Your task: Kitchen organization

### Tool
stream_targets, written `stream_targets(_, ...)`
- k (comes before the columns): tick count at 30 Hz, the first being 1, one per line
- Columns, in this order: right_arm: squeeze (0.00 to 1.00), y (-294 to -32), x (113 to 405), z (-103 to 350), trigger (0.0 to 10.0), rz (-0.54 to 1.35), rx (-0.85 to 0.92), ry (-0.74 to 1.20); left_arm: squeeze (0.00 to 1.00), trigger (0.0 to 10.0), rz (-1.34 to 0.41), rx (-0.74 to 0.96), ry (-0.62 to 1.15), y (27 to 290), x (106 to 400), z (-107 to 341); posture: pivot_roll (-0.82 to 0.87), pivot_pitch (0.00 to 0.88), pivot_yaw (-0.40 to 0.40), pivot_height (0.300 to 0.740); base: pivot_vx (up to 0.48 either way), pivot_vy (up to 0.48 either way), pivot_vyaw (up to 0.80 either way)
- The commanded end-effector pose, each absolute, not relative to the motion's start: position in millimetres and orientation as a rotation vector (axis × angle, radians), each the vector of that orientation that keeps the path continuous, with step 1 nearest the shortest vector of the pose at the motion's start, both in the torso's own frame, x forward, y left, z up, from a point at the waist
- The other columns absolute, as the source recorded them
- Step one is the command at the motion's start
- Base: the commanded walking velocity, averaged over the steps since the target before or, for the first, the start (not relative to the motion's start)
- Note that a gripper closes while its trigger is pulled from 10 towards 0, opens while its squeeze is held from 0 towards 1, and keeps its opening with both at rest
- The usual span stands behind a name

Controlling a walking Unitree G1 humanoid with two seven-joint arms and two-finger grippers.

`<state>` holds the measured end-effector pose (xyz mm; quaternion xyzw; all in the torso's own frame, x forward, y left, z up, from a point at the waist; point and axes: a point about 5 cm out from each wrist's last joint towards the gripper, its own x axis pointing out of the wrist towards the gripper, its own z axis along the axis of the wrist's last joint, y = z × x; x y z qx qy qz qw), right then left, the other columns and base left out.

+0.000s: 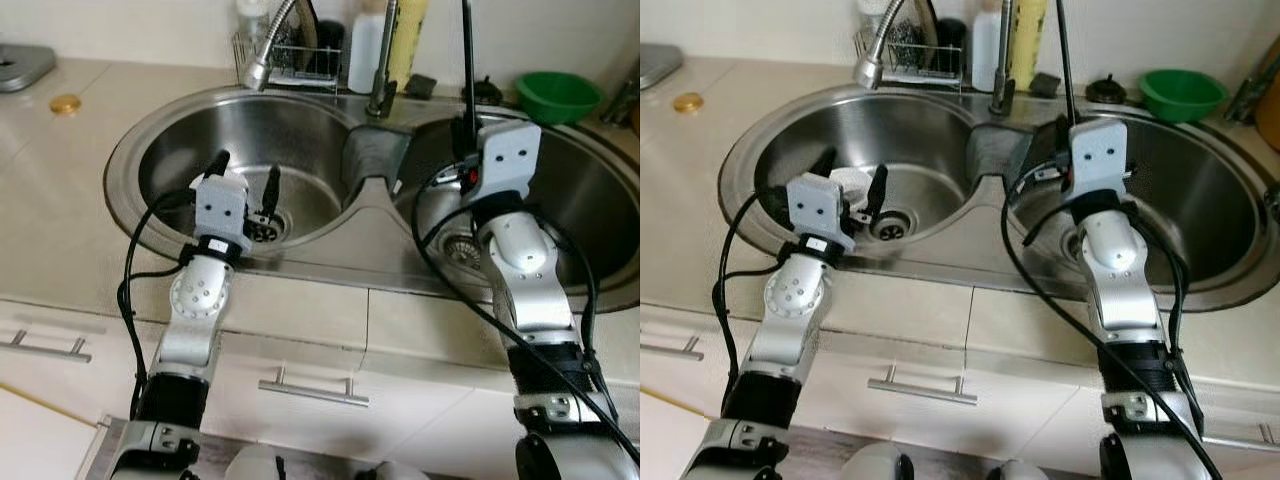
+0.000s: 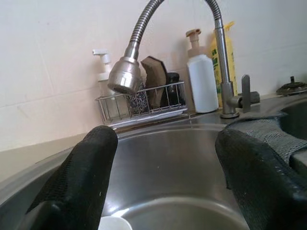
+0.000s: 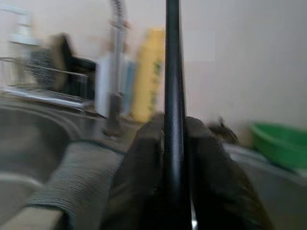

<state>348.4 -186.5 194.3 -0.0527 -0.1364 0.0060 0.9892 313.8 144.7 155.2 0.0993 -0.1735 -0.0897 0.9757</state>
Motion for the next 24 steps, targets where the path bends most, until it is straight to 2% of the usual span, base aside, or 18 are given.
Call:
stream_targets(1,1.0,-195,352,193,10.0,-0.03,-0.068,-0.244,0.0,10.0,-0.188,0.205,-0.362,142,314,157,0.1,0.0,-0.036,0.74,0.0,0.0,0.0)
stream_targets(4,1.0,-209,356,177,10.0,-0.11,-0.006,-0.156,0.0,10.0,-0.189,0.205,-0.362,142,314,157,0.1,0.0,-0.037,0.74,0.0,0.0,0.0)
stream_targets(11,1.0,-218,351,178,10.0,-0.148,0.04,-0.188,0.0,10.0,-0.201,0.203,-0.351,141,312,155,0.09,0.0,-0.029,0.74,0.0,0.0,0.0)
stream_targets(23,1.0,-193,337,178,10.0,-0.031,0.062,-0.206,0.0,10.0,-0.224,0.19,-0.331,139,312,152,0.08,0.0,-0.026,0.74,0.0,0.0,0.0)
stream_targets(24,0.96,-188,333,181,10.0,-0.031,0.083,-0.24,0.0,10.0,-0.229,0.182,-0.326,139,311,151,0.08,0.0,-0.026,0.74,0.0,0.0,0.0)
